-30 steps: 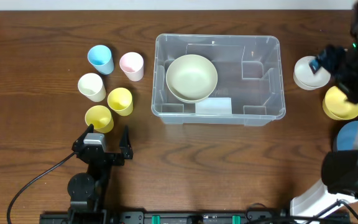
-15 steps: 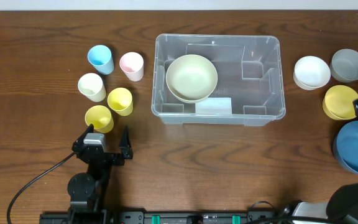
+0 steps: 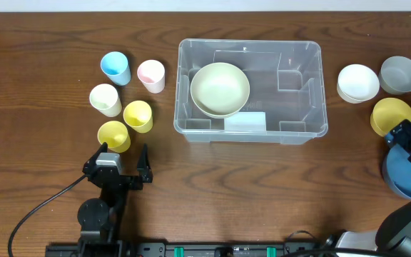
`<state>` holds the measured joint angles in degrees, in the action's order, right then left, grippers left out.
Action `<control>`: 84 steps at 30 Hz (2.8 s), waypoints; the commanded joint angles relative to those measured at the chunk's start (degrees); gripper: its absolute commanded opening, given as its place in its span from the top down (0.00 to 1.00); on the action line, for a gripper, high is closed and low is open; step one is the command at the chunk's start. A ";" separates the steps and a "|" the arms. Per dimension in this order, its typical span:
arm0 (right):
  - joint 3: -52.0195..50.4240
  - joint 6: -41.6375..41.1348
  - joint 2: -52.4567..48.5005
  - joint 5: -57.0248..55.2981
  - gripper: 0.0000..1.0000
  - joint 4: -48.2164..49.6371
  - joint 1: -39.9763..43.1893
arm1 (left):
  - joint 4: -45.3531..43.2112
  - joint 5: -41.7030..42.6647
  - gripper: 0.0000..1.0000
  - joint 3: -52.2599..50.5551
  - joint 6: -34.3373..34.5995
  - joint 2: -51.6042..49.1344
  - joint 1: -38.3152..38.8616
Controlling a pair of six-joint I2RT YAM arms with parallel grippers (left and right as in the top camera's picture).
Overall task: Pack container
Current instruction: 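Move the right gripper back right toward the dark teal bowl, then lower the right gripper and grasp the dark teal bowl's rim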
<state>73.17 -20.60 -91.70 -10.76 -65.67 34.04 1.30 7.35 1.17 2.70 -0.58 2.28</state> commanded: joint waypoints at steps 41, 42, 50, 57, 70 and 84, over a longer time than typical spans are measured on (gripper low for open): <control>-22.64 5.84 0.02 3.72 0.20 23.30 0.09 | 1.99 1.03 0.02 -0.94 -0.94 0.35 -0.28; -22.64 5.81 0.02 3.72 0.26 23.30 0.09 | 1.99 1.03 0.02 -0.94 -0.94 0.35 -0.28; -22.62 3.21 0.02 3.74 0.44 23.26 0.09 | 1.99 1.03 0.02 -0.94 -0.94 0.35 -0.28; -21.66 3.26 0.04 3.74 0.63 23.21 0.09 | 1.99 1.03 0.02 -0.94 -0.94 0.35 -0.28; -17.55 3.26 0.04 3.74 0.82 23.06 0.07 | 1.99 1.03 0.02 -0.94 -0.94 0.35 -0.28; -16.87 3.23 0.02 3.74 0.99 22.67 0.09 | 1.99 1.03 0.02 -0.94 -0.94 0.35 -0.28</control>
<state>55.13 -17.21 -91.70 -7.20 -42.74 34.04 1.30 7.33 1.17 2.70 -0.58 2.28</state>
